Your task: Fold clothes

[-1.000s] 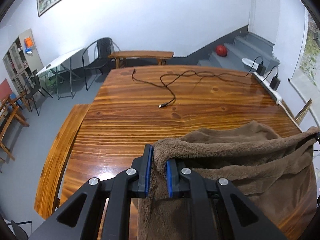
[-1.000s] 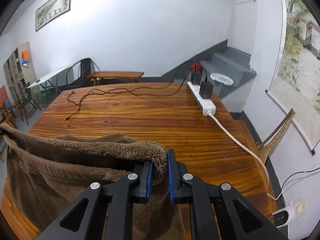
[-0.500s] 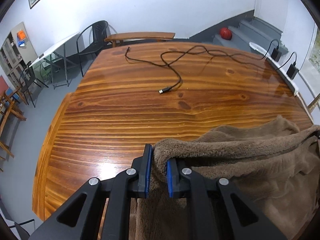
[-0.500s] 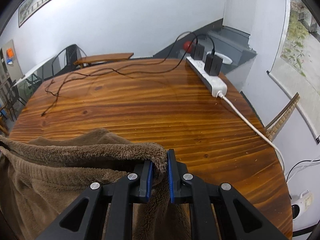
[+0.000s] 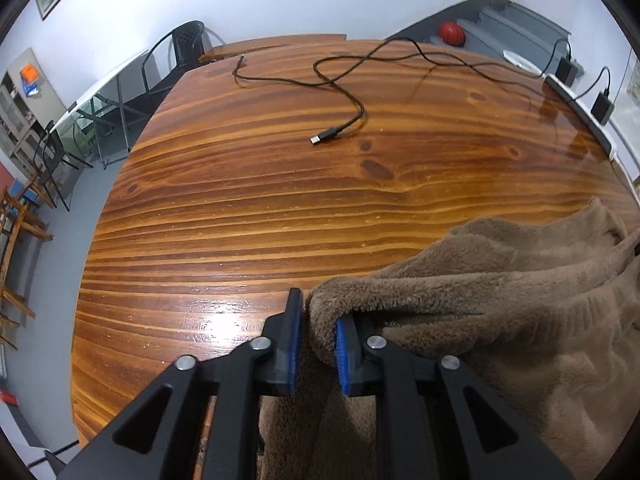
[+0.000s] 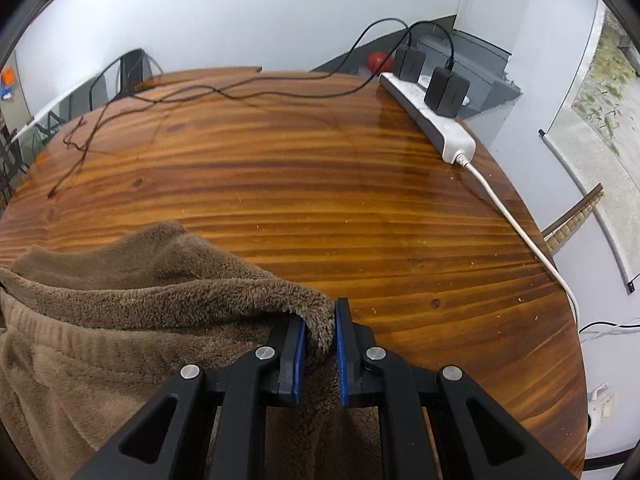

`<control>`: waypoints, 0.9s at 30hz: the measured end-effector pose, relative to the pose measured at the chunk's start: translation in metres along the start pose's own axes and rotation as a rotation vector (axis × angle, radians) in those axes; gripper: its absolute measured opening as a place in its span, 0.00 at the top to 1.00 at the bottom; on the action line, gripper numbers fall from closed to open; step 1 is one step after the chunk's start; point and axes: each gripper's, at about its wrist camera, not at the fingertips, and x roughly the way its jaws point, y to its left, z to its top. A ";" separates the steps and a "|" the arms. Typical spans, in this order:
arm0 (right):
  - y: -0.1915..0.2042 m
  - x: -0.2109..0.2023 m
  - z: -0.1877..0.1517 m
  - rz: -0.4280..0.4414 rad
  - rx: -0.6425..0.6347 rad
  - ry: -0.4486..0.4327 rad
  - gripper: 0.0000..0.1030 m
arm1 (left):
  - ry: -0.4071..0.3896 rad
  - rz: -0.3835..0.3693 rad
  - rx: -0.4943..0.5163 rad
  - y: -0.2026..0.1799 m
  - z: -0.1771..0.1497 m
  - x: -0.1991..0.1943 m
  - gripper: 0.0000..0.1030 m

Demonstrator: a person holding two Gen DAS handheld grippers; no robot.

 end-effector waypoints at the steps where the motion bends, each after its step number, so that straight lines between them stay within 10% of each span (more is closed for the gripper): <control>1: 0.002 0.003 0.001 -0.001 -0.011 0.013 0.87 | 0.003 0.018 0.004 0.000 0.000 0.001 0.64; 4: 0.004 0.003 0.002 0.006 -0.027 0.037 0.84 | 0.016 0.078 -0.012 0.012 0.000 0.001 0.24; 6: -0.003 -0.003 0.002 0.047 0.003 0.040 0.77 | 0.027 0.071 -0.046 0.025 -0.001 -0.001 0.17; 9: -0.016 -0.017 0.001 0.107 0.069 0.020 0.22 | 0.032 -0.002 -0.097 0.043 -0.004 -0.009 0.15; 18: -0.026 -0.071 -0.011 0.196 0.109 -0.103 0.20 | -0.016 -0.050 -0.087 0.045 -0.013 -0.039 0.07; 27: 0.021 -0.067 -0.027 0.240 -0.058 -0.047 0.20 | 0.021 -0.214 -0.093 0.048 -0.026 -0.061 0.05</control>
